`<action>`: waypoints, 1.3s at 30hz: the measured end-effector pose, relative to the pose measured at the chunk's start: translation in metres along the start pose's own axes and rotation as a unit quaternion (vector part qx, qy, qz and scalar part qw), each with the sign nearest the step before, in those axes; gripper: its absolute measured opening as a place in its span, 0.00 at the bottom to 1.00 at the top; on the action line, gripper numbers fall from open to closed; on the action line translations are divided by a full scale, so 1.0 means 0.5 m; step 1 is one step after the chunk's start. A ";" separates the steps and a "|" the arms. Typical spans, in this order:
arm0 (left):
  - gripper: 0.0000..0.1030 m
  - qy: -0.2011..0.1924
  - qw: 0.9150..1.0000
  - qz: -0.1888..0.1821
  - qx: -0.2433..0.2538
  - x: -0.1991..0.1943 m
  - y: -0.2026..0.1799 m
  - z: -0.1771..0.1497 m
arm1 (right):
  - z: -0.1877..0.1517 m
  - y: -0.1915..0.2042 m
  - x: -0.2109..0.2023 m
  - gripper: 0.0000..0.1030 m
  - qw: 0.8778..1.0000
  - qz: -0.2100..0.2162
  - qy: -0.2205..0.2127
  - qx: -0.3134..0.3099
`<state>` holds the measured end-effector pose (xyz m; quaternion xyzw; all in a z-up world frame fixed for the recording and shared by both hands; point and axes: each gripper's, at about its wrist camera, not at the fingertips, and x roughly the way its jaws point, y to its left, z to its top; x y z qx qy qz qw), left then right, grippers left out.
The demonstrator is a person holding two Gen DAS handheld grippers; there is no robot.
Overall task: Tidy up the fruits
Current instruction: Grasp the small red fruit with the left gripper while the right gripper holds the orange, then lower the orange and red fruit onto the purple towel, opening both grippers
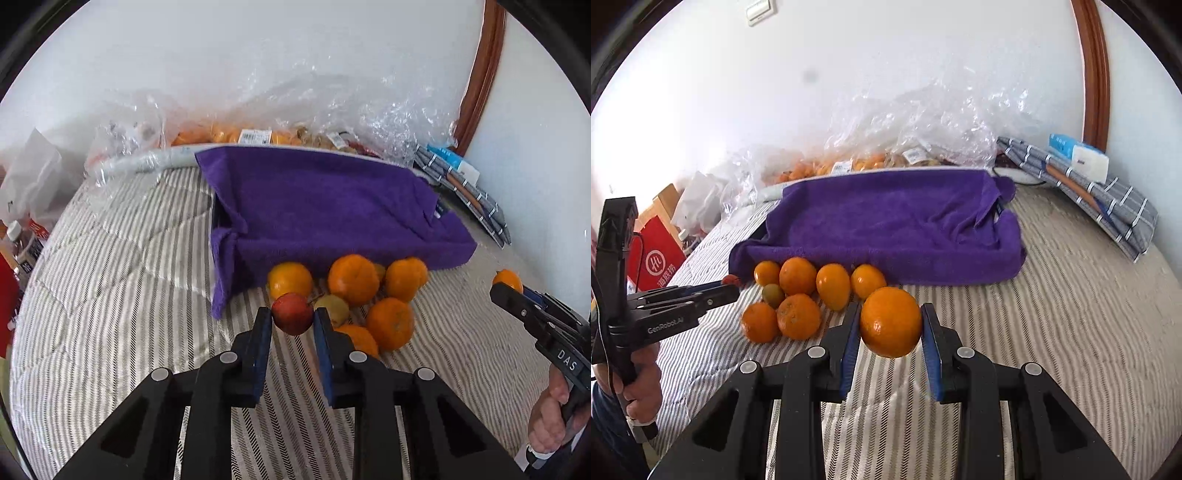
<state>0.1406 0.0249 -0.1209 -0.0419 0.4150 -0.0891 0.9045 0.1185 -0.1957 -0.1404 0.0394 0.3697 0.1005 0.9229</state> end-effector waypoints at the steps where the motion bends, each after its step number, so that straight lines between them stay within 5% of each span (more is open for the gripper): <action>1: 0.22 -0.003 1.000 -0.001 -0.002 -0.007 -0.001 0.006 | 0.008 -0.003 -0.005 0.31 1.000 -0.002 -0.003 0.002; 11: 0.22 -0.034 0.999 -0.018 -0.014 -0.040 -0.022 0.092 | 0.098 -0.019 -0.028 0.31 0.999 -0.023 -0.026 0.009; 25: 0.22 -0.036 0.998 -0.022 -0.044 0.043 0.000 0.208 | 0.208 -0.020 0.060 0.31 0.999 -0.032 -0.023 0.011; 39: 0.22 0.011 0.997 0.000 -0.077 0.177 0.063 0.185 | 0.216 -0.022 0.232 0.31 0.999 -0.024 0.024 0.004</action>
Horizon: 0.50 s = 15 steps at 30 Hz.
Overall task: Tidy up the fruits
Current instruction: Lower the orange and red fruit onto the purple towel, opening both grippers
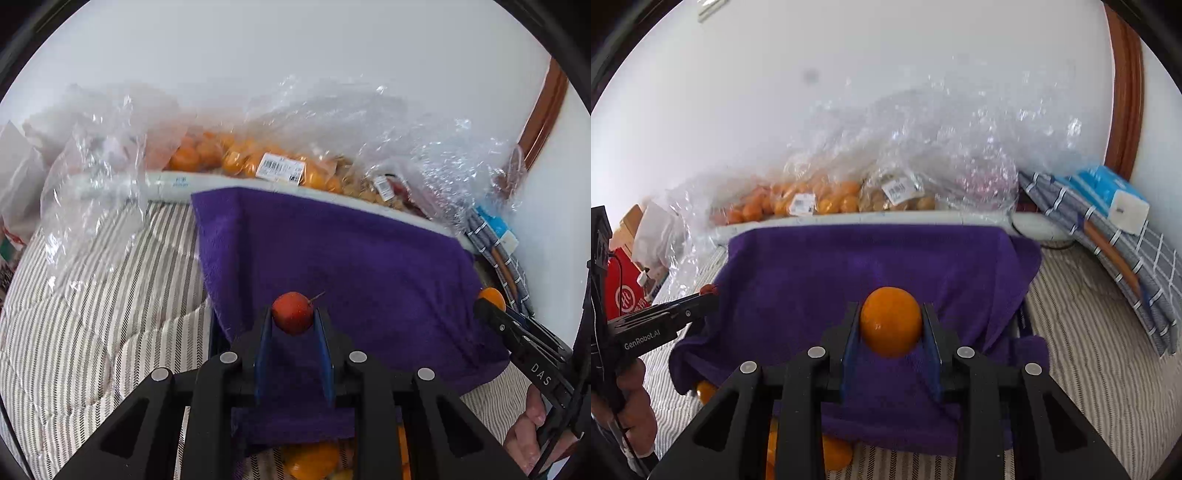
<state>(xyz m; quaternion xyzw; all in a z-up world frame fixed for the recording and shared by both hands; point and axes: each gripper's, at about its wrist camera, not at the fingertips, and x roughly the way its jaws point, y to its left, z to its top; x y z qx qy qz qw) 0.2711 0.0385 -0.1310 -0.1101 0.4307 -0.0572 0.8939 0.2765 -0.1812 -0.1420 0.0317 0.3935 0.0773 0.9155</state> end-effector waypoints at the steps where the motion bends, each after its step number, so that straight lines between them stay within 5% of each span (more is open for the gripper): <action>1: 0.22 0.004 1.000 0.002 0.001 0.006 0.001 -0.002 | -0.003 -0.001 0.008 0.31 1.000 0.000 0.004 0.001; 15: 0.22 0.027 1.000 0.015 -0.002 0.032 0.001 -0.013 | -0.032 -0.030 0.057 0.31 0.999 -0.003 0.046 0.021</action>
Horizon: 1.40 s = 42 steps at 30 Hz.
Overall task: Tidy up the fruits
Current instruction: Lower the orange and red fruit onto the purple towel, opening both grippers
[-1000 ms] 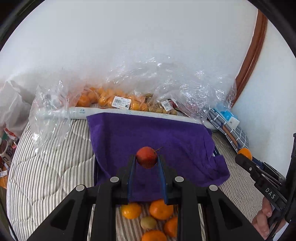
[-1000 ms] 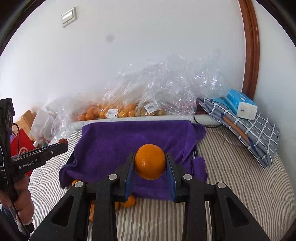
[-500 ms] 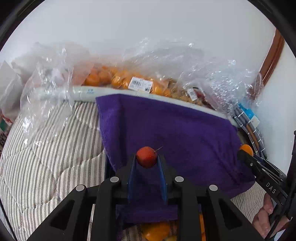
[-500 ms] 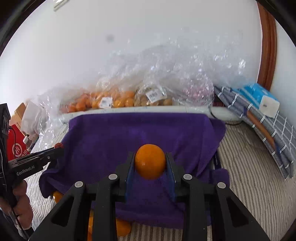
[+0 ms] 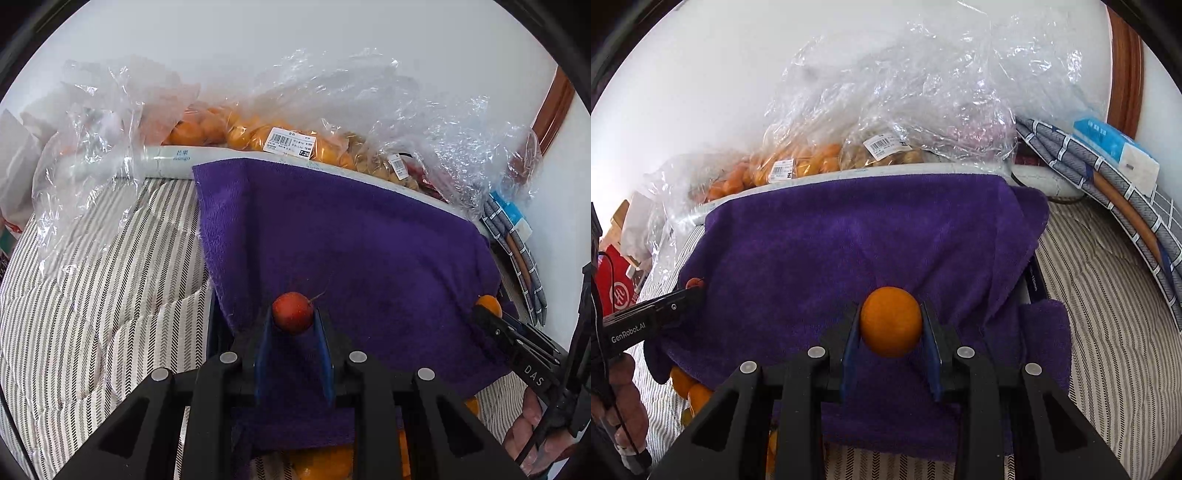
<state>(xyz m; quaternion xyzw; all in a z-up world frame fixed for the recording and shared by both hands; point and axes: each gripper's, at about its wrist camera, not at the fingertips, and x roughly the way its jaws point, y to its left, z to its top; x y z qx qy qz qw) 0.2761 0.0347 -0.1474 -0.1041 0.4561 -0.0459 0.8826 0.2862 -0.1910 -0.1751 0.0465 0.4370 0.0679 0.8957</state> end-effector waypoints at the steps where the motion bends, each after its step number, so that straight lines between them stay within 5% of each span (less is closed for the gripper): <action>1: 0.22 0.001 1.000 0.000 0.001 0.001 -0.001 0.000 | -0.001 0.001 0.000 0.31 1.000 -0.002 0.000 -0.001; 14: 0.22 0.015 1.000 0.006 0.012 0.006 -0.015 -0.006 | -0.005 0.011 -0.012 0.32 1.000 -0.017 -0.015 -0.019; 16: 0.22 0.012 1.000 0.003 0.013 0.003 -0.017 -0.006 | -0.004 0.011 -0.023 0.35 0.999 -0.016 -0.024 -0.020; 19: 0.22 0.013 1.000 0.001 0.011 0.003 -0.016 -0.006 | -0.002 0.012 -0.039 0.55 0.999 -0.023 -0.042 -0.019; 24: 0.29 0.004 1.000 -0.003 0.006 -0.008 -0.014 -0.004 | 0.000 0.012 -0.058 0.62 0.998 -0.024 -0.061 -0.013; 29: 0.44 -0.024 1.000 0.003 0.007 -0.031 -0.018 -0.004 | -0.002 0.014 -0.076 0.62 0.997 -0.021 -0.080 -0.008; 42: 0.45 -0.078 0.996 0.045 0.012 -0.064 -0.020 -0.004 | -0.003 0.028 -0.107 0.62 0.994 -0.047 -0.101 -0.016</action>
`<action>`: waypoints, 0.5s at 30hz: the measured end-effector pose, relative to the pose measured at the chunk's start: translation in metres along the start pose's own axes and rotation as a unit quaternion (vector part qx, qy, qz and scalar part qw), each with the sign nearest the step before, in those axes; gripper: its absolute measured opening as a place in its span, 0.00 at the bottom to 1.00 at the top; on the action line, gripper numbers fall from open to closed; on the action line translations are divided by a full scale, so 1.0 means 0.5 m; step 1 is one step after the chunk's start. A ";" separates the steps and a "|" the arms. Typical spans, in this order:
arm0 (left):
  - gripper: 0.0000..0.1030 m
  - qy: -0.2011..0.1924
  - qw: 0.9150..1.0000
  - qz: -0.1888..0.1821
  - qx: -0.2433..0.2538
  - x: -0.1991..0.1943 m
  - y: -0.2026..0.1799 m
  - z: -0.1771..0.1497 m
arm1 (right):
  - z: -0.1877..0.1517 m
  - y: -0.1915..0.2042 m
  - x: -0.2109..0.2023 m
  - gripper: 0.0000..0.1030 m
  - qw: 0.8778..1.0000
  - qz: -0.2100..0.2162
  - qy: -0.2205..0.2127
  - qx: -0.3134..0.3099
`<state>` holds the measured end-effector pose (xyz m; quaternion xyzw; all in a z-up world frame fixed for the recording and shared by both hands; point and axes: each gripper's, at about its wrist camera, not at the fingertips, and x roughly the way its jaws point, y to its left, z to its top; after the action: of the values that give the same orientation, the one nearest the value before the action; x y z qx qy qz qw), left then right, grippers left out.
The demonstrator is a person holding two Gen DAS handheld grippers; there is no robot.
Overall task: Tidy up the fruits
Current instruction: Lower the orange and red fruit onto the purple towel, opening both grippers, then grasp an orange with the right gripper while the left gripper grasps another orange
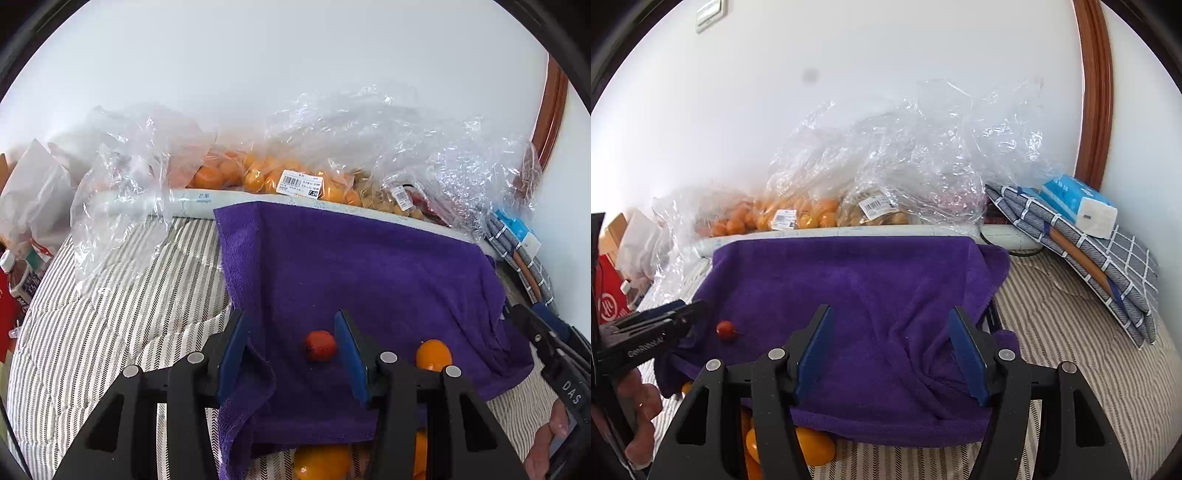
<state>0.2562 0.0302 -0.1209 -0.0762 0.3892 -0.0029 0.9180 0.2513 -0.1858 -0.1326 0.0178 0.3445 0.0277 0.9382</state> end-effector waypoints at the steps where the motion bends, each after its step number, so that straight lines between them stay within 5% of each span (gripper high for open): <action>1: 0.45 -0.004 1.000 0.002 0.002 -0.005 -0.001 0.000 | 0.001 0.002 0.001 0.62 1.000 0.002 0.005 -0.002; 15: 0.45 0.007 1.000 -0.020 0.009 -0.031 0.009 -0.019 | -0.012 0.020 -0.030 0.62 0.999 0.034 0.018 -0.009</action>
<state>0.2381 0.0343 -0.1170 -0.0758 0.3939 -0.0253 0.9157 0.2358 -0.1768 -0.1270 0.0208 0.3598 0.0630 0.9307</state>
